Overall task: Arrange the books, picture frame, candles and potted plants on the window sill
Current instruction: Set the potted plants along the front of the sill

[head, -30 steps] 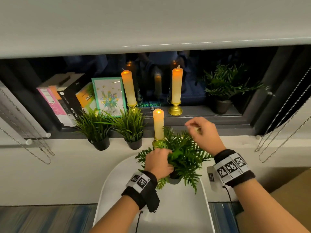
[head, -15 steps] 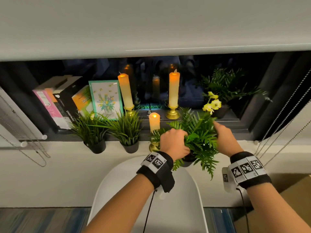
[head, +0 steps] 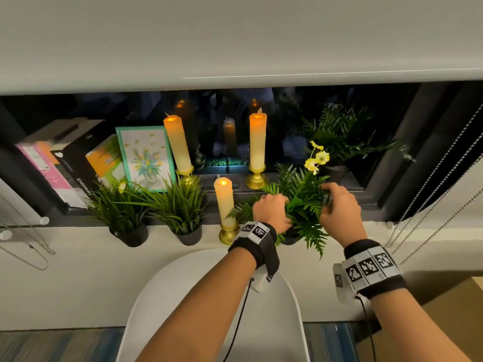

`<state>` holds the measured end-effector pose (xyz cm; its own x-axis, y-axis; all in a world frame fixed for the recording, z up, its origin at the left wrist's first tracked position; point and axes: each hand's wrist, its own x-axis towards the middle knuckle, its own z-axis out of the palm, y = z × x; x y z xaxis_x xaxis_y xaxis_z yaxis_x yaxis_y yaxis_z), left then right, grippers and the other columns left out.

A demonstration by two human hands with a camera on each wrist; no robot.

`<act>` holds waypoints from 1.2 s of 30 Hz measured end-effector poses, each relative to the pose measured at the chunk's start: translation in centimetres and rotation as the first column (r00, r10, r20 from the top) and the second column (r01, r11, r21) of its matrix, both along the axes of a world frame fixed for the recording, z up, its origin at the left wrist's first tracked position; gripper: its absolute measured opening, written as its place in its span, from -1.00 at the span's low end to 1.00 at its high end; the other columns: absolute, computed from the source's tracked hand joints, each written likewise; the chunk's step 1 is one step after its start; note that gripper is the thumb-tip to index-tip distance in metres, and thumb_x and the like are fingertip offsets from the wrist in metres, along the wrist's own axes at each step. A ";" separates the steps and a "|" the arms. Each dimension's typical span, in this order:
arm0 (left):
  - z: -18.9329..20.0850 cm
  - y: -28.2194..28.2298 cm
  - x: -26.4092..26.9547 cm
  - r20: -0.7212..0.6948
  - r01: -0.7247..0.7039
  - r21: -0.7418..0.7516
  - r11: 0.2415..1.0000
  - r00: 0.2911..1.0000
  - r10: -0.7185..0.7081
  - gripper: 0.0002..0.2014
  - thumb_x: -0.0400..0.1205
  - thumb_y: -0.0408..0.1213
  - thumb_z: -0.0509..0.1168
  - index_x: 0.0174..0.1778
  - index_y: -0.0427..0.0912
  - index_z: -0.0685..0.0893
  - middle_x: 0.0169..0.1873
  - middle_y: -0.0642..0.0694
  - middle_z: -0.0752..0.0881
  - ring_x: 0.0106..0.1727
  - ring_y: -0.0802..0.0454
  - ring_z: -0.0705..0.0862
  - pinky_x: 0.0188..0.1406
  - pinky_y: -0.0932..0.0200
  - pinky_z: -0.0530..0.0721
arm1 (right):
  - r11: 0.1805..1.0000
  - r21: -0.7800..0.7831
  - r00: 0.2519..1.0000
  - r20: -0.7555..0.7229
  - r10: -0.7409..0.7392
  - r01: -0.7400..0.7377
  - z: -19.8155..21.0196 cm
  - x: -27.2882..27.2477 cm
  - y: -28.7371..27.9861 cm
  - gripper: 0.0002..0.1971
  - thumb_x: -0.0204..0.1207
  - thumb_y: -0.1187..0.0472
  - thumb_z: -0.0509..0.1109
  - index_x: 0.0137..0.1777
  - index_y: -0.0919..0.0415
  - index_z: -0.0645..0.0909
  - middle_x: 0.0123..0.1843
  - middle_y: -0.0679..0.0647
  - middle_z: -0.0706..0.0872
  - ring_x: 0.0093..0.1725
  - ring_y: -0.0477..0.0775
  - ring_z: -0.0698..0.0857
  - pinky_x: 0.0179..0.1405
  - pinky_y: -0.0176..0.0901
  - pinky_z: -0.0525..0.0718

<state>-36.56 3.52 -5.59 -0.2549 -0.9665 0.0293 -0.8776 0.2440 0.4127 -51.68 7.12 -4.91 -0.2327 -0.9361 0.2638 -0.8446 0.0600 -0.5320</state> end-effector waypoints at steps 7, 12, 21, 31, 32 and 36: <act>-1.3 -1.7 -1.3 -0.048 -0.024 0.019 1.000 0.999 0.025 -0.67 0.41 -0.17 0.40 0.12 0.01 0.71 0.02 -0.16 0.76 0.23 -0.26 0.59 -0.03 -0.04 0.64 | 0.936 -0.344 0.997 0.037 -0.073 0.081 -1.7 1.2 1.0 -0.65 0.22 0.53 0.33 0.00 0.23 0.56 0.01 0.18 0.52 0.03 0.22 0.48 0.01 0.04 0.47; -1.3 -2.6 -1.2 -0.022 0.031 0.139 0.990 0.999 -0.029 -0.50 0.48 -0.15 0.42 0.37 0.01 0.57 0.29 -0.20 0.65 0.41 -0.30 0.46 0.23 -0.16 0.57 | 0.906 -0.282 0.949 -0.104 0.297 -0.315 -4.9 3.7 3.8 -0.90 0.21 0.29 0.32 -0.32 0.12 0.46 -0.46 -0.04 0.49 -0.47 0.01 0.47 -0.52 -0.22 0.42; -0.4 -3.0 2.1 -0.047 0.250 0.305 0.919 0.968 -0.248 -0.14 0.51 0.08 0.42 0.67 0.15 0.11 0.54 -0.29 0.29 0.61 -0.28 0.12 0.51 -0.31 0.31 | 0.993 0.095 0.997 -0.006 -0.075 0.075 -9.7 3.2 0.9 -0.65 0.38 -0.15 0.46 -0.05 0.13 0.72 -0.05 0.16 0.78 -0.01 0.28 0.74 -0.13 -0.02 0.66; -1.2 0.3 4.1 -0.278 0.208 -0.009 0.978 0.939 -0.202 -0.29 0.56 0.07 0.38 0.62 0.13 0.28 0.64 -0.07 0.12 0.64 -0.09 0.18 0.58 -0.21 0.30 | 0.923 0.384 0.999 -0.022 0.034 -0.023 -11.2 3.4 -3.8 -0.23 0.48 -0.39 0.18 0.66 -0.19 0.12 0.69 -0.08 0.22 0.66 0.14 0.23 0.60 0.14 0.28; -2.1 1.0 4.5 -0.334 0.162 -0.078 0.984 0.926 -0.179 -0.34 0.57 0.07 0.36 0.59 0.08 0.33 0.61 -0.04 0.19 0.61 -0.05 0.24 0.56 -0.18 0.34 | 0.935 0.355 1.000 -0.011 0.028 -0.023 -11.4 3.4 -3.7 -0.21 0.43 -0.45 0.16 0.64 -0.20 0.16 0.67 -0.08 0.27 0.63 0.14 0.29 0.57 0.14 0.33; -5.5 2.9 6.1 -0.424 -0.011 -0.255 0.967 0.900 -0.102 -0.49 0.58 0.09 0.34 0.41 -0.02 0.50 0.44 -0.01 0.37 0.49 0.09 0.39 0.45 0.07 0.40 | 0.945 0.327 0.999 0.022 -0.042 0.033 -12.3 2.0 -3.5 0.08 0.04 -0.76 -0.08 0.58 -0.26 0.26 0.60 -0.12 0.41 0.57 0.13 0.39 0.51 0.19 0.38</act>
